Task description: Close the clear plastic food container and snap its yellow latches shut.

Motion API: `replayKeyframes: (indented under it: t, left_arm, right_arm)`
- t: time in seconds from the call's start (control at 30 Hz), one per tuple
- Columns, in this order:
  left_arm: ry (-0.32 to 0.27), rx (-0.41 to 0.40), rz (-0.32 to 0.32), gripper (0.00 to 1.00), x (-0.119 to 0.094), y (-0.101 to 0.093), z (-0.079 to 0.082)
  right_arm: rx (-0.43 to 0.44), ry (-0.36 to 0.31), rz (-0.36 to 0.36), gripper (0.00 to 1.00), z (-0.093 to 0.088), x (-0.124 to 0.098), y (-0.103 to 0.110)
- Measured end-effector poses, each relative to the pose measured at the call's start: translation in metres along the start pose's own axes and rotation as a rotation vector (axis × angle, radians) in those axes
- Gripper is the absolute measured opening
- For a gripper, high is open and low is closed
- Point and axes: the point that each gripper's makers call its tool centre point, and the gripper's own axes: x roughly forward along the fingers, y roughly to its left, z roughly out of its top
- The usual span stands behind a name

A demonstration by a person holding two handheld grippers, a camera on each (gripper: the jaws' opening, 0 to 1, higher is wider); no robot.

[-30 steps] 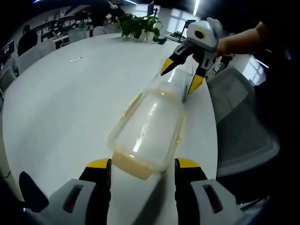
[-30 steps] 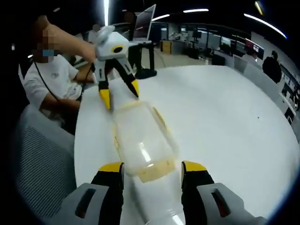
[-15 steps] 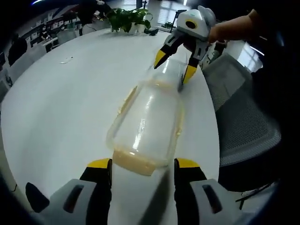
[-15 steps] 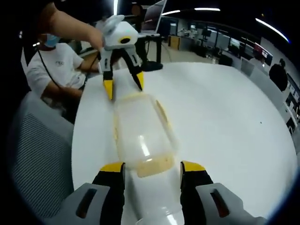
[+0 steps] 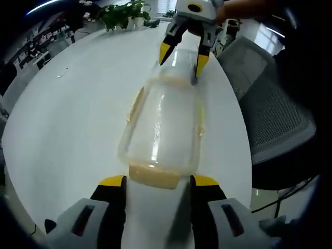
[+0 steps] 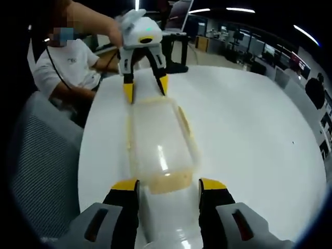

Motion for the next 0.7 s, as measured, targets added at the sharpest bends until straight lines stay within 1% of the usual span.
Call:
replayKeyframes:
  t: [0.1, 0.23, 0.5, 0.7]
  left_arm:
    - [0.007, 0.021, -0.008, 0.48, 0.0004, -0.0008, -0.0003]
    - [0.021, 0.038, -0.009, 0.48, 0.0017, -0.0008, -0.0013]
    - [0.03, 0.071, -0.016, 0.47, 0.0056, -0.0002, 0.002]
    - [0.042, 0.09, -0.022, 0.47, 0.0071, 0.0, 0.0019]
  right_arm:
    - [-0.013, 0.019, 0.006, 0.45, -0.0032, 0.0029, 0.0003]
    - [-0.018, 0.025, 0.007, 0.43, -0.0034, 0.004, -0.0013]
    - [-0.045, 0.058, 0.018, 0.43, -0.007, 0.0073, -0.0044]
    - [-0.095, 0.095, 0.039, 0.43, -0.0099, 0.0101, -0.001]
